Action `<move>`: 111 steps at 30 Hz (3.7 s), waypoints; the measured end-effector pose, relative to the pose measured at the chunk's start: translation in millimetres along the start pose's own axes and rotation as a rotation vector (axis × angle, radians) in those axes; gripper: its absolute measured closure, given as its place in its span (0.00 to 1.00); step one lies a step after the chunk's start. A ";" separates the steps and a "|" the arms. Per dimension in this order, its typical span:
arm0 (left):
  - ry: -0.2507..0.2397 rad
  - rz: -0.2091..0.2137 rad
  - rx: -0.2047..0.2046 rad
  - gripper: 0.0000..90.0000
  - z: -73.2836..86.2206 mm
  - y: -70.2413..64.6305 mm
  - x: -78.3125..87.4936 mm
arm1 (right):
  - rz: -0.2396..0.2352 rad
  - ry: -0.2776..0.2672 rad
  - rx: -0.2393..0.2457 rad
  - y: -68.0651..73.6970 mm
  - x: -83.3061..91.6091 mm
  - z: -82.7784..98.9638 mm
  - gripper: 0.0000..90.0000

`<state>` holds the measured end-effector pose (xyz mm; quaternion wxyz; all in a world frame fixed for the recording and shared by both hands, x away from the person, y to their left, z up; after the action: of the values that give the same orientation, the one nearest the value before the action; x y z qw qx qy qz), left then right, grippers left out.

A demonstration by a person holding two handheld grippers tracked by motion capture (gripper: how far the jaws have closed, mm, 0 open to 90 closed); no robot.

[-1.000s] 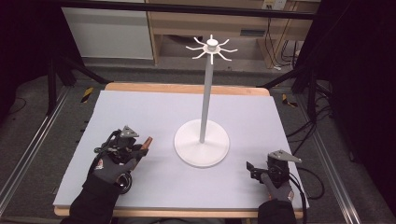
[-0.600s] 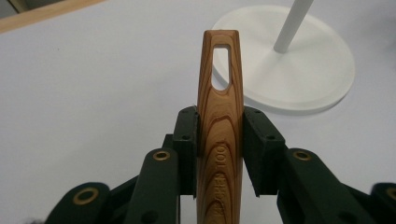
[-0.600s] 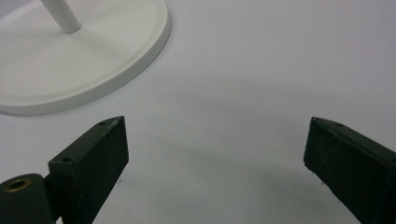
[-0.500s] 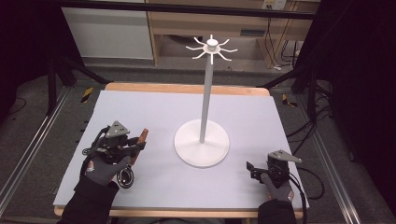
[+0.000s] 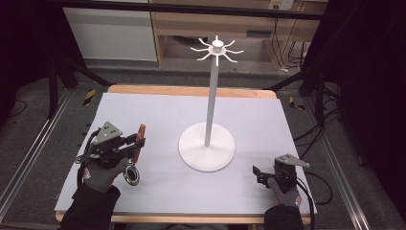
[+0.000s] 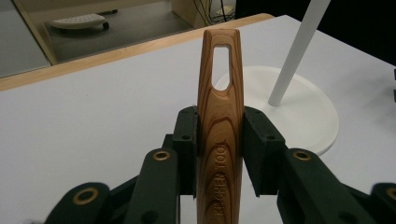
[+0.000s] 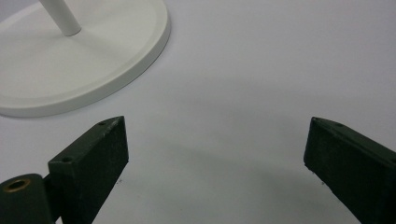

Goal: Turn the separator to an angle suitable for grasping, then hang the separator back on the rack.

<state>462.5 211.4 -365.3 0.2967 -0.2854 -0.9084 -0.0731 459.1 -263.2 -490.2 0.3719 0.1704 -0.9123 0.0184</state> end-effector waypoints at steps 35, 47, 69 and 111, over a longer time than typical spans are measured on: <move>-0.223 0.013 -0.027 0.75 -30.1 -16.1 48.1 | 0.000 -0.004 0.001 -1.3 0.2 1.0 0.07; -0.243 0.024 -0.042 0.75 -56.1 -21.6 48.1 | 0.002 -0.001 0.004 -1.9 -0.6 1.3 0.07; -0.292 0.056 -0.046 0.75 -98.1 -33.9 42.3 | 0.003 -0.004 0.000 -1.5 0.1 1.0 0.07; -0.346 0.117 -0.105 0.75 -164.5 -80.4 43.8 | -0.007 -0.007 -0.007 -1.2 0.0 0.8 0.07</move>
<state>470.1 116.0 -203.1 0.1247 -0.3613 -0.9225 -0.0529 459.0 -264.5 -490.9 0.3694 0.1722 -0.9131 0.0134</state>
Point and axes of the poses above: each handheld gripper's, and its own axes: x roughly backward along the jaws, z roughly out of its underside, y roughly to its left, the point moved 3 cm from there along -x, roughly forward along the jaws, and after that the axes turned 8 degrees about y, right-handed, at the moved point
